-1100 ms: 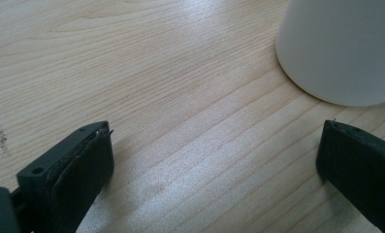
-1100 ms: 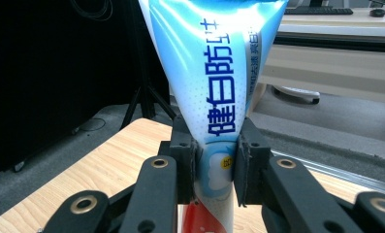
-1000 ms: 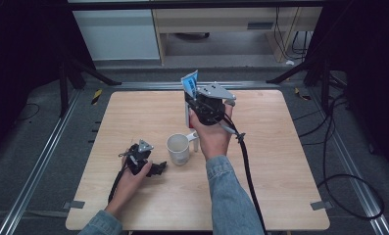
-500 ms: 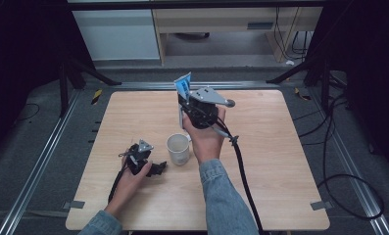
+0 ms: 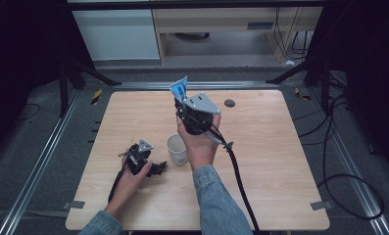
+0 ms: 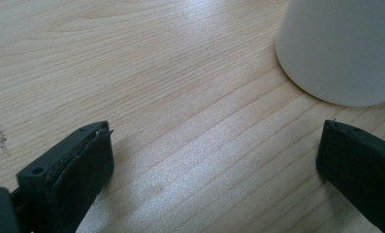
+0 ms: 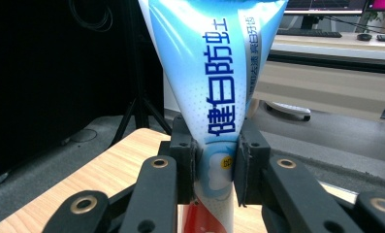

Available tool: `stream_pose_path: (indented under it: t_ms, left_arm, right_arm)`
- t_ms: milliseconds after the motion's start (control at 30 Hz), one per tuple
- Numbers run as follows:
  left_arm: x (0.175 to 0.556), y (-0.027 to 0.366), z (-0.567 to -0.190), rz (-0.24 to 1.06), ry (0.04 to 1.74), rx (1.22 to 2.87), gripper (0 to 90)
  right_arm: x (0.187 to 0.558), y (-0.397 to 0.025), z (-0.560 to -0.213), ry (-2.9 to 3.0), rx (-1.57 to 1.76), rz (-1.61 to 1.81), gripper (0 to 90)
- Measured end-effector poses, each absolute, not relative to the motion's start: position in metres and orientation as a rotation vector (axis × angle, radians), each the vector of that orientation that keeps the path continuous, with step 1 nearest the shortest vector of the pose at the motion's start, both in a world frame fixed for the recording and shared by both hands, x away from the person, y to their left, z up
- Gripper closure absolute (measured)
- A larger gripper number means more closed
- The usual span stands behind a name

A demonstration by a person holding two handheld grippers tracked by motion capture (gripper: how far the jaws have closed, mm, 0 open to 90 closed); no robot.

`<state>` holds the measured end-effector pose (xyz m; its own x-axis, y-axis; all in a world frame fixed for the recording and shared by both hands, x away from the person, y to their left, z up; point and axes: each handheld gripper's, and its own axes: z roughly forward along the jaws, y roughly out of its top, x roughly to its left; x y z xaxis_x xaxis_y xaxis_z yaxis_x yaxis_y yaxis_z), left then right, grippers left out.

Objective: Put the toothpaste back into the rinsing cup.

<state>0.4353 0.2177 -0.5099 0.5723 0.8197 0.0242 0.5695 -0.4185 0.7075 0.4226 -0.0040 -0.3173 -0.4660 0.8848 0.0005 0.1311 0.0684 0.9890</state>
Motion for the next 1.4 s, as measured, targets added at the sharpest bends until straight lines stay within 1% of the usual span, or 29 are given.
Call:
stream_pose_path:
  t_ms: [367,1400]
  left_arm:
    - [0.435,0.218,-0.510,0.488,1.104,2.143,0.0]
    - [0.435,0.217,-0.510,0.492,1.106,2.134,0.0]
  right_arm:
    - [0.418,0.003,-0.328,1.676,1.016,1.445,73.5]
    - [0.408,0.006,-0.363,1.685,1.054,1.442,73.5]
